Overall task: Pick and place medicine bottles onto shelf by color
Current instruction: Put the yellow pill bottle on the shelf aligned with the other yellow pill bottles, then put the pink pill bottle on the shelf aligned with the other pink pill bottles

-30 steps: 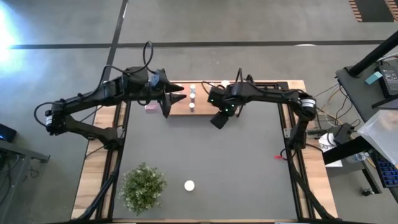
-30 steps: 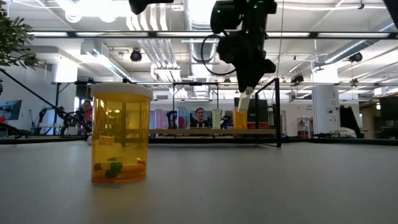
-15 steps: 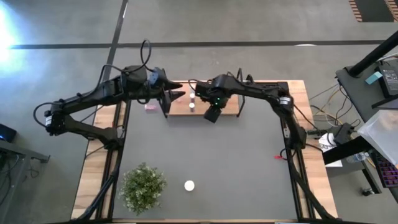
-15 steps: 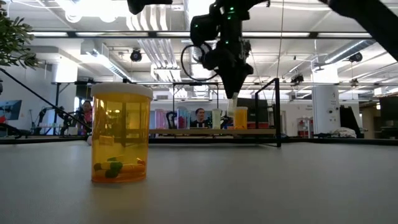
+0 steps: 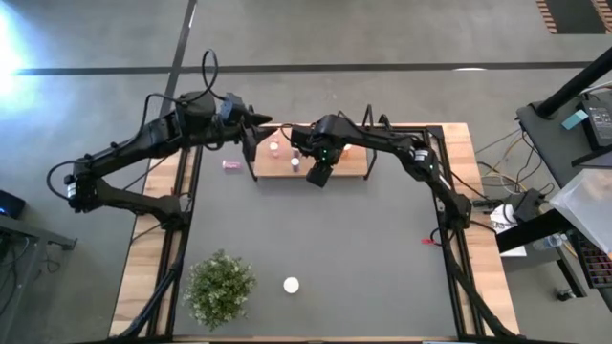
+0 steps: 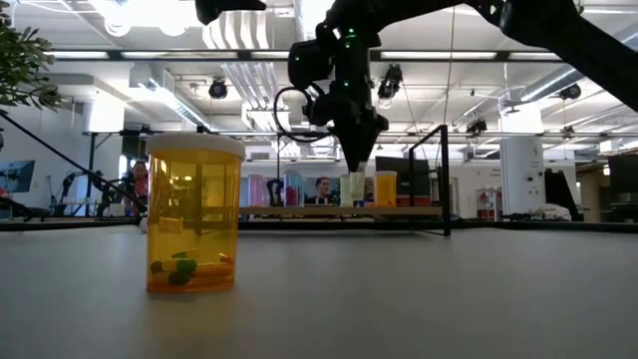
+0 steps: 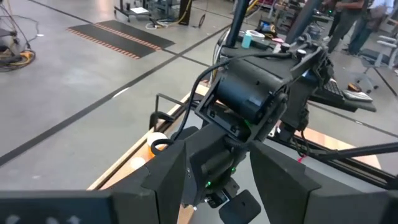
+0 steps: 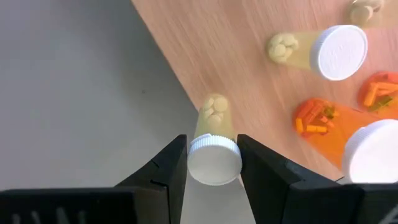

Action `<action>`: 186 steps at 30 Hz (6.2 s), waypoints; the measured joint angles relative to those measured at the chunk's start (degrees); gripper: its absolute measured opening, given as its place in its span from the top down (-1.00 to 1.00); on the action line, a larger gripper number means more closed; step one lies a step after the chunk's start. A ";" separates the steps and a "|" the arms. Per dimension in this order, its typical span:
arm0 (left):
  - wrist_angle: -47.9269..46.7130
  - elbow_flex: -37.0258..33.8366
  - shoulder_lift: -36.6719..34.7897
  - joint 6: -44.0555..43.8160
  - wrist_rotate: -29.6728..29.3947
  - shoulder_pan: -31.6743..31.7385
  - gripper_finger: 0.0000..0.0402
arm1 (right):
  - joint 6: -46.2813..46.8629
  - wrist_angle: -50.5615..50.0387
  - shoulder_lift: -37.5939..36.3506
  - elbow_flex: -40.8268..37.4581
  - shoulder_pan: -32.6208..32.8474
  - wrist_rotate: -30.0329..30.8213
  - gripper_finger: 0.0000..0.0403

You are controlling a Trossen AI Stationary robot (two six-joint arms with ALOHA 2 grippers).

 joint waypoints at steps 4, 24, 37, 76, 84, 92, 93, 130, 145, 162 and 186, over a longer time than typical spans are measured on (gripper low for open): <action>0.02 0.00 -0.12 1.35 0.00 0.67 0.19 | -0.04 0.21 0.46 -0.07 -0.50 0.01 0.38; 0.09 0.44 -0.19 4.50 0.09 1.46 0.19 | -1.22 3.15 1.83 -0.07 -2.14 0.12 0.38; -0.09 0.46 -0.23 4.54 0.08 1.48 0.19 | -1.22 5.81 1.88 -0.11 -2.14 0.01 0.38; -0.33 0.35 -0.23 5.95 0.07 1.86 0.19 | -1.18 5.86 1.39 2.01 -2.12 -0.67 0.38; -0.30 0.35 -0.23 6.01 0.06 1.86 0.19 | 0.30 6.46 1.44 0.99 -2.12 -0.63 0.38; -0.35 0.35 -0.23 6.01 0.04 1.86 0.19 | 0.23 7.61 1.49 0.46 -2.12 -0.45 0.38; -0.35 0.35 -0.23 6.01 0.04 1.86 0.19 | 0.08 7.70 1.49 0.44 -2.12 -0.45 0.38; -0.07 0.35 -0.23 5.93 0.02 1.86 0.19 | -0.99 6.70 1.51 0.28 -2.63 0.14 0.28; 0.11 0.35 -0.23 5.94 -0.50 1.86 0.19 | -1.75 5.73 -1.29 0.55 -3.02 0.10 -0.13; -7.43 0.24 0.10 4.81 -1.99 1.84 0.19 | 1.35 5.73 -19.17 0.35 -2.28 0.09 -0.15; -43.32 -16.49 0.36 20.10 -10.04 2.71 0.19 | -0.13 -0.33 -24.94 -2.05 -0.33 0.18 -0.16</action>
